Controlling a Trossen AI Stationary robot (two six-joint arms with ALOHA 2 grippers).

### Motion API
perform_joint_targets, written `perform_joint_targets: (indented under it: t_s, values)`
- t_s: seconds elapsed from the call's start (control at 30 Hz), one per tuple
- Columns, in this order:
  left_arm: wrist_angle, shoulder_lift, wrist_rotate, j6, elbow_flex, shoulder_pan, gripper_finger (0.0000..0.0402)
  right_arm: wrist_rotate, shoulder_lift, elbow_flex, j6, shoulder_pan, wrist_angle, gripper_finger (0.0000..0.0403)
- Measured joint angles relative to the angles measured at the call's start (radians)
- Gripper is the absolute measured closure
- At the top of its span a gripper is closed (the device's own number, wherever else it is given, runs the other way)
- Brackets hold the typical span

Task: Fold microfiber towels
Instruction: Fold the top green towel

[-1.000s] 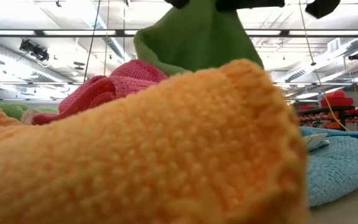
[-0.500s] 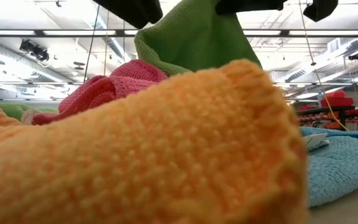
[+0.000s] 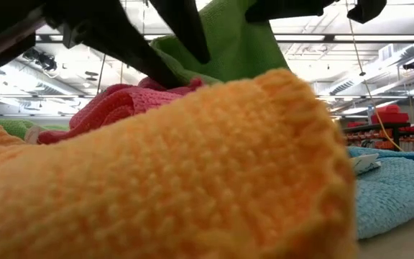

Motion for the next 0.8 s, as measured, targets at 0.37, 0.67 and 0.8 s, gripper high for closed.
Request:
perform_joint_targets:
  t_s: [0.37, 0.67, 0.8]
  values:
    - [-0.017, -0.01, -0.003, -0.1, 0.084, -0.019, 0.0291, 0.0, 0.0, 0.0, 0.007, -0.008, -0.003, 0.0387]
    - [-0.023, -0.01, 0.022, -0.128, 0.08, 0.012, 0.0263, -0.014, 0.001, 0.0, 0.024, -0.009, -0.002, 0.0387]
    - [-0.018, -0.01, 0.076, -0.123, 0.08, 0.02, 0.024, -0.014, 0.001, 0.0, 0.024, -0.009, -0.002, 0.0387]
